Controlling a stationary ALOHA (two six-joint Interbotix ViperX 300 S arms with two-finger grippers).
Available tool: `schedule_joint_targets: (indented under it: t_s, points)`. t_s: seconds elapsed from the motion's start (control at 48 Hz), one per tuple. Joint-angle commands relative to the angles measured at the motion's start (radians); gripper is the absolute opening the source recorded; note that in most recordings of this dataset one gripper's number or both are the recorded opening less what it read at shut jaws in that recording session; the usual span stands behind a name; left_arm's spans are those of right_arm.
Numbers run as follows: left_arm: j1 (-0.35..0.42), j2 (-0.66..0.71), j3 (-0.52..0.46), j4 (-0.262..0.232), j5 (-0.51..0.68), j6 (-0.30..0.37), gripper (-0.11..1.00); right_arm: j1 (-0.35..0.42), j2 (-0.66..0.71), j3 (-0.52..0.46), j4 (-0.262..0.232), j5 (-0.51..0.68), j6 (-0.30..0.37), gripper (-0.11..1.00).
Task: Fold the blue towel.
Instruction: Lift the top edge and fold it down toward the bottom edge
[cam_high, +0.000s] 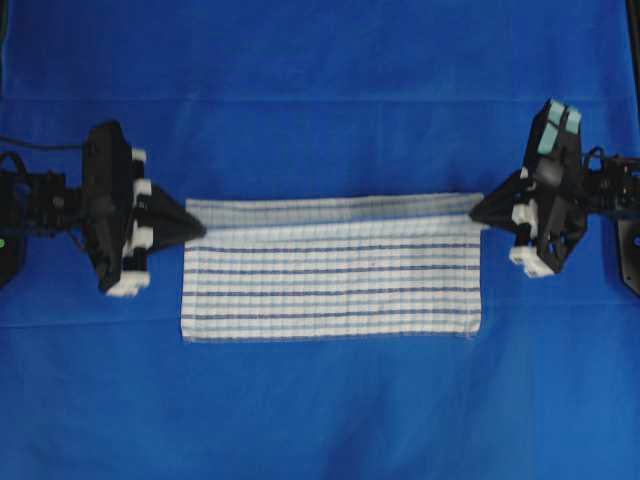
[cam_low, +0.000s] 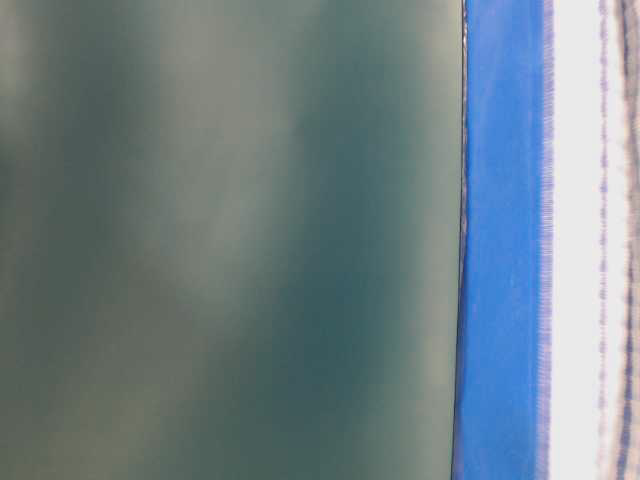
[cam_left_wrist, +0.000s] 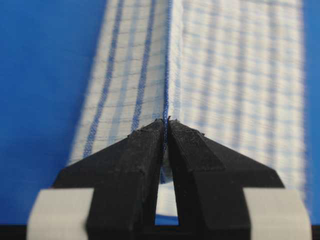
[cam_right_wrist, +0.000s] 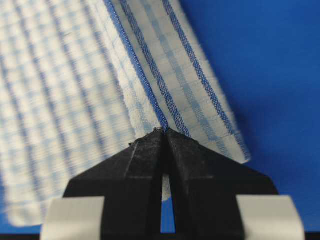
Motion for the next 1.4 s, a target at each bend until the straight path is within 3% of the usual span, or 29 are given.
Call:
schedule_joint_targets:
  t_s: [0.0,0.354,0.708,1.125,1.167,1.271,1.375]
  points:
    - [-0.061,0.003,0.0,-0.002,-0.005,-0.021,0.03,0.051,-0.006,-0.008,0.003,-0.003,0.025,0.02]
    - [-0.235,0.066,-0.058,-0.002,0.002,-0.074,0.03,0.225,0.009,-0.021,0.003,-0.006,0.169,0.02]
    - [-0.247,0.077,-0.069,-0.002,0.14,-0.075,0.03,0.275,0.121,-0.087,0.003,-0.003,0.202,0.02]
    - [-0.247,0.078,-0.075,-0.002,0.146,-0.075,0.04,0.295,0.176,-0.133,0.003,0.029,0.219,0.02]
    - [-0.247,0.078,-0.075,-0.002,0.146,-0.075,0.06,0.296,0.178,-0.135,0.003,0.034,0.23,0.03]
    - [-0.247,0.078,-0.077,-0.002,0.147,-0.074,0.23,0.308,0.178,-0.141,0.003,0.043,0.255,0.05]
    - [-0.238,0.067,-0.081,-0.002,0.152,-0.067,0.47,0.318,0.173,-0.152,-0.002,0.051,0.253,0.34]
